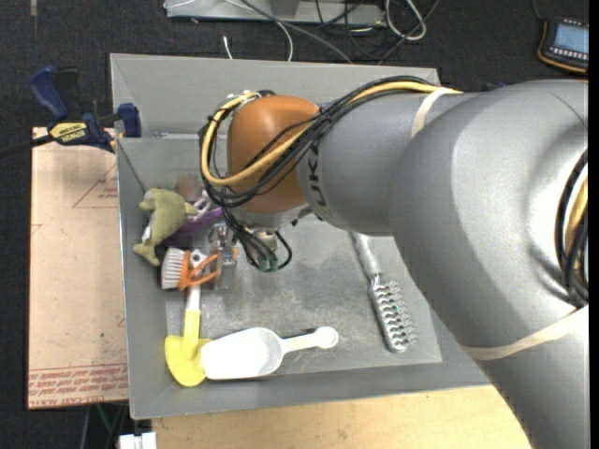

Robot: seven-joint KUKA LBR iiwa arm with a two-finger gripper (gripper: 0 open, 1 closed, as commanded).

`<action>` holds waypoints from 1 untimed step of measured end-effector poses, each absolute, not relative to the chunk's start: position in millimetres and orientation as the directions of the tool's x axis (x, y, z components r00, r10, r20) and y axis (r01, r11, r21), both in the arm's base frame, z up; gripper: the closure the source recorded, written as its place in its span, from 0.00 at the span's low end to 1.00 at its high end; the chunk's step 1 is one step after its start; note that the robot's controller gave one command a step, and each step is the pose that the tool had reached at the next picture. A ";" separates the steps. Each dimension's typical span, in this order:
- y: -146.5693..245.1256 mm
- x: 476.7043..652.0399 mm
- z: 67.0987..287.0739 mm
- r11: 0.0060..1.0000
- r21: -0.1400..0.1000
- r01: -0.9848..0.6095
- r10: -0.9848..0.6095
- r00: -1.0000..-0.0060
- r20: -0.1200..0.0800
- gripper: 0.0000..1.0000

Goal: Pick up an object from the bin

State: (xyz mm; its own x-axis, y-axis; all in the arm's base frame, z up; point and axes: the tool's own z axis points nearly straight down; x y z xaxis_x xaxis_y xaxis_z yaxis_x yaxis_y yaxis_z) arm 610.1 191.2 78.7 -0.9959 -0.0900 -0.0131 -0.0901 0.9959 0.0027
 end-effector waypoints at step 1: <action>206.4 610.9 71.4 0.994 0.003 -0.110 -0.110 -0.994 -0.017 1.00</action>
Offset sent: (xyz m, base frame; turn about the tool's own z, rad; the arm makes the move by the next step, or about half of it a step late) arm -0.0022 0.0312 -0.0087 -0.0317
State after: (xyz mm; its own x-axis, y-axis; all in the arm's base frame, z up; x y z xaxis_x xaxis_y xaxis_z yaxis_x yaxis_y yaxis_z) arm 610.9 206.4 71.4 -0.9938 -0.1096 -0.0175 -0.1097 0.9940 0.0030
